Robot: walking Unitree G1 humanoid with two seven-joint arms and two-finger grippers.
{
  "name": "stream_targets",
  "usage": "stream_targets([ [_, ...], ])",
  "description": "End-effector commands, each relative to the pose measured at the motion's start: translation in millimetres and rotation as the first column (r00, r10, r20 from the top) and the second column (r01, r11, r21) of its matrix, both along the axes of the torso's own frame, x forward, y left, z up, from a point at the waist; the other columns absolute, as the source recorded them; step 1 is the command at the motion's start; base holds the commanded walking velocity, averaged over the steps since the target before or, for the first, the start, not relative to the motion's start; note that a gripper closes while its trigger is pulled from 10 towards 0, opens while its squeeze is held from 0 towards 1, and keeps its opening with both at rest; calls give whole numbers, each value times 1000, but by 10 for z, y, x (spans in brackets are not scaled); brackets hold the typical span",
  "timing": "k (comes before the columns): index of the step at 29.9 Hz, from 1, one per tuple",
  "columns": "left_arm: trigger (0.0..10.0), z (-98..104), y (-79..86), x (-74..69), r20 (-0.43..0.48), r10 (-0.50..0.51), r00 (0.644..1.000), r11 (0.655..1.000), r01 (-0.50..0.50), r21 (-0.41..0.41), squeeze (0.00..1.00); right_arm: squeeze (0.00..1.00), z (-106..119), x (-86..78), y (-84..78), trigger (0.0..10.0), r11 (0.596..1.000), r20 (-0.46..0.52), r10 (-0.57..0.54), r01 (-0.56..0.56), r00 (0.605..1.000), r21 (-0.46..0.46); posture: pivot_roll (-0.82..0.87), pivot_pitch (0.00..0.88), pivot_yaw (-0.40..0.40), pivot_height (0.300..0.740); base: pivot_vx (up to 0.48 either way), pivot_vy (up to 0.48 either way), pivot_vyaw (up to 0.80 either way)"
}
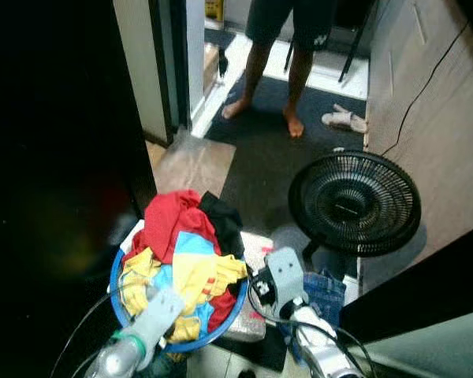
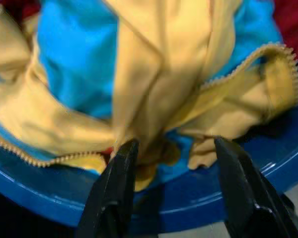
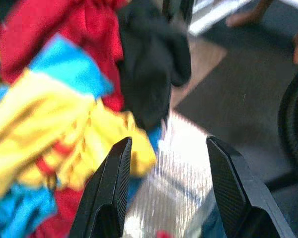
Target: Clothes washing
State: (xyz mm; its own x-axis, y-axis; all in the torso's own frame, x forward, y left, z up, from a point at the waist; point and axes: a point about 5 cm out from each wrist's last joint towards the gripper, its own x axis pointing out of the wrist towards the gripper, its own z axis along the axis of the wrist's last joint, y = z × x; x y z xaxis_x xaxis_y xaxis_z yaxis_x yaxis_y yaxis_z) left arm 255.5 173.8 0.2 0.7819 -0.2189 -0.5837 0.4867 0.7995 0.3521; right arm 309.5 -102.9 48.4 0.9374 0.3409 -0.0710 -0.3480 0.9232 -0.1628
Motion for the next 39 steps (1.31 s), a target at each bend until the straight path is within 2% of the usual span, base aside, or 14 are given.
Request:
stream_targets([
  [1,10000,-241,7,-279,-164,-24,986,1000,24,-4,0,0,-143,-87,-86,10000,1000,-62,-26,25,998,-16,121,355,-8,740,0,0,0],
  [8,10000,-363,-8,-373,-224,-41,974,999,48,25,0,0,-163,-107,-147,10000,999,-69,-46,45,997,-21,107,365,-11,740,0,0,0],
  [11,10000,-319,-42,-273,-182,-45,982,997,55,47,0,0,-167,-115,-151,10000,999,-67,-46,45,997,-24,98,365,-11,740,0,0,0],
  [12,10000,-220,-81,-168,-126,-48,991,998,52,31,0,0,-162,-117,-156,10000,999,-63,-45,44,997,-25,93,361,-9,740,0,0,0],
  [14,10000,-220,-81,-168,-126,-48,991,998,52,31,0,0,-162,-117,-156,10000,999,-63,-45,44,997,-25,93,361,-9,740,0,0,0],
  [15,10000,-89,-134,-54,-71,-45,996,999,44,-13,0,0,-158,-116,-162,10000,999,-59,-46,44,997,-26,93,354,-9,740,0,0,0],
  [20,10000,153,-244,123,7,-36,999,993,36,-115,0,0,-152,-105,-172,10000,998,-57,-49,48,997,-28,94,329,-5,740,0,0,0],
  [23,10000,425,-392,224,23,-8,1000,946,15,-323,0,0,-125,-73,-164,10000,998,-52,-52,51,997,-28,88,314,-2,740,0,0,0],
  [25,10000,486,-414,235,30,-9,999,935,19,-353,0,0,-120,-68,-163,10000,998,-51,-53,52,997,-28,88,306,-1,740,0,0,0],
  [30,10000,534,-389,302,58,20,998,955,-2,-297,0,0,-116,-63,-166,10000,998,-50,-54,53,997,-29,93,301,-4,740,0,0,0],
  [33,10000,385,-239,426,6,98,995,987,-96,-131,0,0,-109,-45,-140,10000,999,-54,-43,41,998,-33,97,290,-11,740,0,0,0],
  [37,10000,333,-207,458,-17,121,992,987,-122,-108,0,0,-98,-27,-125,10000,999,-55,-39,37,998,-36,92,285,-10,740,0,0,0],
  [38,10000,328,-196,464,-24,133,991,985,-134,-104,27,0,-97,-23,-126,10000,999,-55,-40,38,998,-37,92,285,-10,740,0,0,0],
  [39,10000,327,-191,469,-29,138,990,985,-141,-103,157,0,-97,-21,-127,10000,999,-56,-41,39,998,-37,92,284,-10,740,0,0,0],
])
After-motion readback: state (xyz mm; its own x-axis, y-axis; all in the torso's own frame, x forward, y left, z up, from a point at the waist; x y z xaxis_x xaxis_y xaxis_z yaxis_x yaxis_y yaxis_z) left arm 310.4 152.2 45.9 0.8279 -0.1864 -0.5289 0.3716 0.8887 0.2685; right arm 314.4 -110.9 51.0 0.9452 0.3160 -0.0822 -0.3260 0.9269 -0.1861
